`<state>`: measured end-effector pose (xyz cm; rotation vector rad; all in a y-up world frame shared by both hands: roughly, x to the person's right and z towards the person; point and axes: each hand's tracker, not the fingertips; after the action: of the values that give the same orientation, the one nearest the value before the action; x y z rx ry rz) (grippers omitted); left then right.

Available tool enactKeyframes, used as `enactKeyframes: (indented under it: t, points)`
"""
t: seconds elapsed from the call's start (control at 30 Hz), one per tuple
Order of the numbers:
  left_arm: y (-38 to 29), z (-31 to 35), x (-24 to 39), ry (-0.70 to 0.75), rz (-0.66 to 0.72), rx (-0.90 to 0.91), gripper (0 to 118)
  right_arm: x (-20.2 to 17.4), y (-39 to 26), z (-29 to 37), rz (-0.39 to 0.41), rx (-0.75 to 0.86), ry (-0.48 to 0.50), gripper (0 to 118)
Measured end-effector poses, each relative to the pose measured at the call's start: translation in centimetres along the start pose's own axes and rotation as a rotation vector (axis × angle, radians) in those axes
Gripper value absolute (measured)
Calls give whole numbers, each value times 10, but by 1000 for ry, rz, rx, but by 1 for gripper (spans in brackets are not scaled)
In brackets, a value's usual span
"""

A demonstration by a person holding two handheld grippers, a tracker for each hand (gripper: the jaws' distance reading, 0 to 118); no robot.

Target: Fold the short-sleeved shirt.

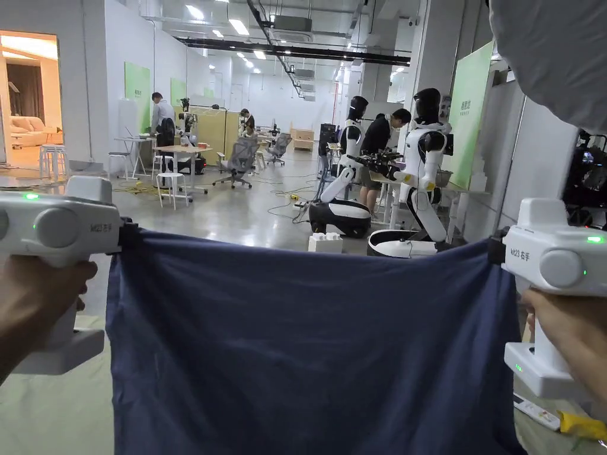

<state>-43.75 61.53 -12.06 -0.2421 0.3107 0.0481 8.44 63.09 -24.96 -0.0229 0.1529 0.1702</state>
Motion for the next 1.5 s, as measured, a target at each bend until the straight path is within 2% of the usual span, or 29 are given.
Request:
enactKeyframes:
  t: [0.33, 0.53, 0.7, 0.93, 1.07, 1.2, 1.5]
  points:
    - [62, -36, 4, 40, -8, 67, 5, -3, 66, -47, 8, 88, -34, 4]
    - [61, -45, 7, 72, -23, 83, 5, -9, 60, -51, 34, 122, -24, 4]
    - [25, -53, 3, 59, -15, 45, 5, -18, 22, -48, 70, 101, -14, 4]
    - [-68, -50, 0, 30, -1, -59, 5, -28, -55, -29, 82, 8, 0, 4]
    - [-116, -28, -2, 23, 18, -97, 5, -27, -87, -5, 72, -27, 11, 4]
    - [-151, 10, -9, 5, 57, -97, 5, -26, -117, 25, 138, -21, 16, 4]
    - [-242, 100, -30, -16, 75, -144, 5, -30, -199, 139, 122, -87, 45, 4]
